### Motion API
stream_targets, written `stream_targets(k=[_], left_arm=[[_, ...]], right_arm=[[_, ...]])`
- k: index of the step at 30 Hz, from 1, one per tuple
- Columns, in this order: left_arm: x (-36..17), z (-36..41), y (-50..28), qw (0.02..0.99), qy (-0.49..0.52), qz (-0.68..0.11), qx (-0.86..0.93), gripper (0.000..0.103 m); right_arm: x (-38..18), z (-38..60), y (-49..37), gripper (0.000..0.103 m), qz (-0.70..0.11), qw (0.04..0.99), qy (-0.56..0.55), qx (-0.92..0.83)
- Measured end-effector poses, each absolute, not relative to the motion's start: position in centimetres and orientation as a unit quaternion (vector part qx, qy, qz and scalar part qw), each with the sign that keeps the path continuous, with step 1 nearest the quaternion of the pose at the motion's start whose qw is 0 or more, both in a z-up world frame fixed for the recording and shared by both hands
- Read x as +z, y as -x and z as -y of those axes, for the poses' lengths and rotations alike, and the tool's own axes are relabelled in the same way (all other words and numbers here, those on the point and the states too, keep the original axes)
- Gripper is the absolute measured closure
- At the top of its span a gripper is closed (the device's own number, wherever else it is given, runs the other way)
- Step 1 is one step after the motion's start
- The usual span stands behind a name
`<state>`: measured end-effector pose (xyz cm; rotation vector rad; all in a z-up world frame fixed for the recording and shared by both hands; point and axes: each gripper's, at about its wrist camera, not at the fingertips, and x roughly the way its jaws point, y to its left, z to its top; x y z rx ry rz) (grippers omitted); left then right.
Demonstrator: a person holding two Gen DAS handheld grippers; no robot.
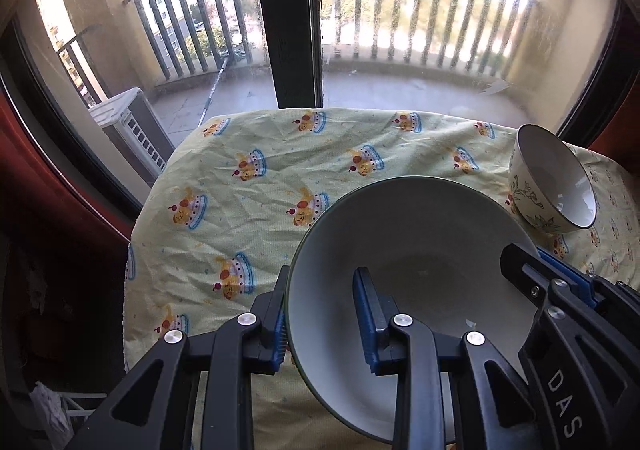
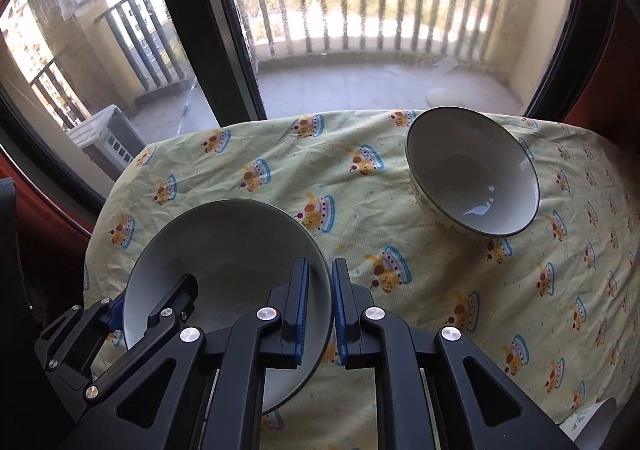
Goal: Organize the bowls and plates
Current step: 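Lift the second bowl with both grippers and carry it toward the first bowl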
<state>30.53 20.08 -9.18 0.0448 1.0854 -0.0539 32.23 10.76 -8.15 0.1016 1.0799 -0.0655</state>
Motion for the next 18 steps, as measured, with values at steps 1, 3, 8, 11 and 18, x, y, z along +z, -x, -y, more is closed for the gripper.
stream_targets(k=[1, 3, 8, 11, 18], left_arm=[[-8.9, -20.0, -30.1, 0.857, -0.021, -0.515, -0.025, 0.075], [-8.4, -20.0, -29.3, 0.858, -0.017, -0.512, -0.023, 0.075], [-6.5, -19.4, -27.2, 0.865, -0.017, -0.501, -0.018, 0.075], [-5.5, -19.0, -26.0, 0.868, -0.013, -0.496, -0.012, 0.075], [-3.7, -16.9, -23.1, 0.873, -0.010, -0.487, 0.008, 0.075]], right_arm=[[-7.9, -10.7, -31.8, 0.088, -0.513, 0.856, -0.050, -0.031], [-7.4, -10.6, -30.8, 0.088, -0.511, 0.858, -0.049, -0.030], [-5.6, -10.2, -28.5, 0.088, -0.501, 0.864, -0.046, -0.022], [-4.5, -9.6, -27.3, 0.088, -0.495, 0.868, -0.047, -0.019], [-2.5, -7.7, -24.5, 0.088, -0.485, 0.874, -0.041, 0.005]])
